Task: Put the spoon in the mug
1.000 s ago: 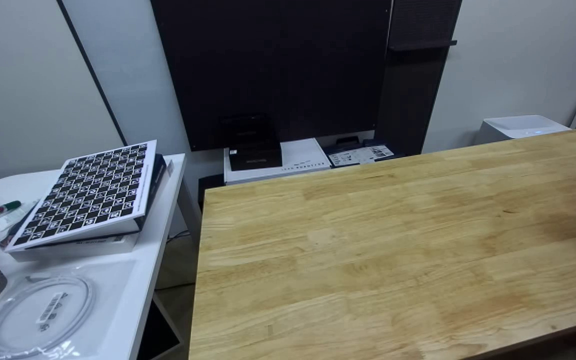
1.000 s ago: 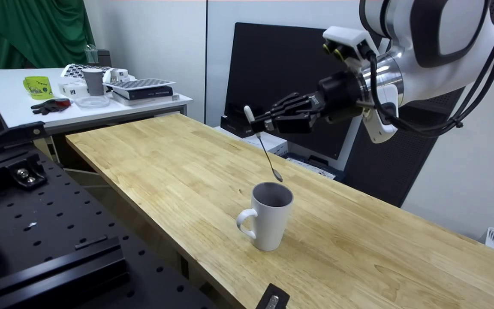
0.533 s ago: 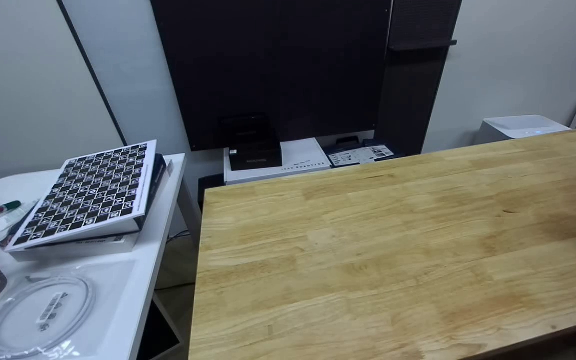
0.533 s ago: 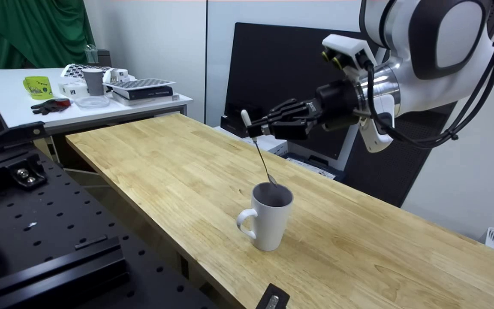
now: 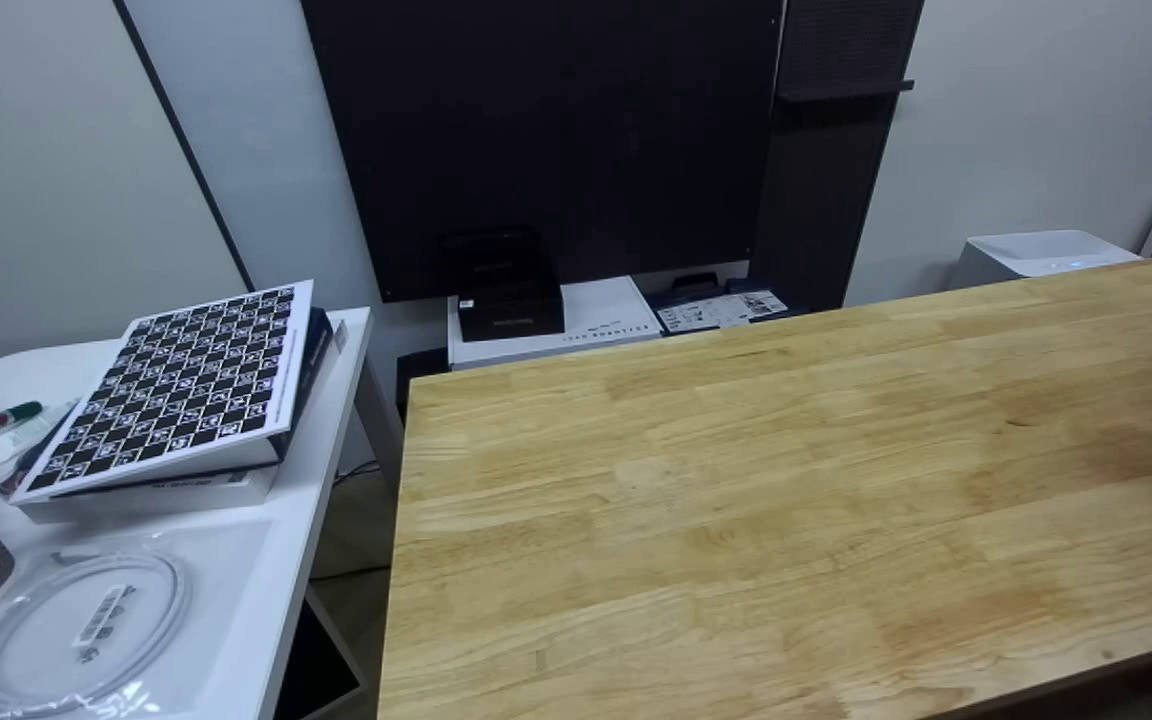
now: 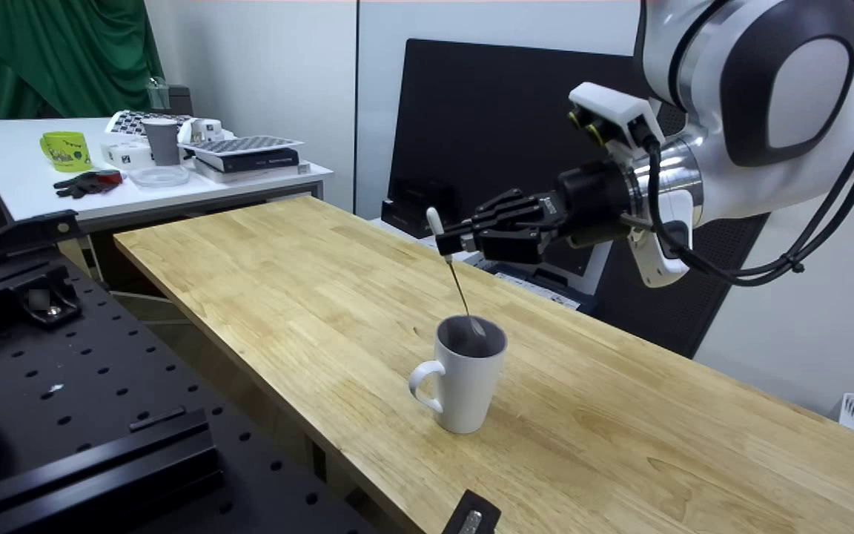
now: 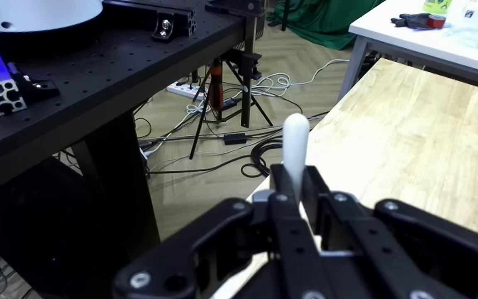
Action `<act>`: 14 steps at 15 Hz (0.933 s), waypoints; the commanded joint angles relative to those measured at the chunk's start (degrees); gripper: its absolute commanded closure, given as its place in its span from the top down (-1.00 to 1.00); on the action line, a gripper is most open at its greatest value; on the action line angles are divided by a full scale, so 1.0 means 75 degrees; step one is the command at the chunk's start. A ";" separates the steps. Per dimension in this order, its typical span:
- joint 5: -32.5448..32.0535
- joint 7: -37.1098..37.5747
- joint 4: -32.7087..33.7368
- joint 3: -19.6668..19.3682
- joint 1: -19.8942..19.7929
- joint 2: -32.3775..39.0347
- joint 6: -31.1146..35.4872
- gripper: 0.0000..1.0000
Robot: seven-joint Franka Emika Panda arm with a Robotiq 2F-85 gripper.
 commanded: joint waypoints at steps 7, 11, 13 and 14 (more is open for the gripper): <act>0.0640 0.0271 0.1456 0.0272 -0.0388 0.1712 -0.0398 -0.94; 0.0813 0.0302 0.1392 0.0238 -0.0308 0.1922 -0.0251 -0.94; 0.0837 0.0316 0.1441 0.0197 -0.0331 0.1954 -0.0274 -0.94; 0.0738 0.0333 0.1651 0.0122 -0.0438 0.1948 -0.0483 -0.94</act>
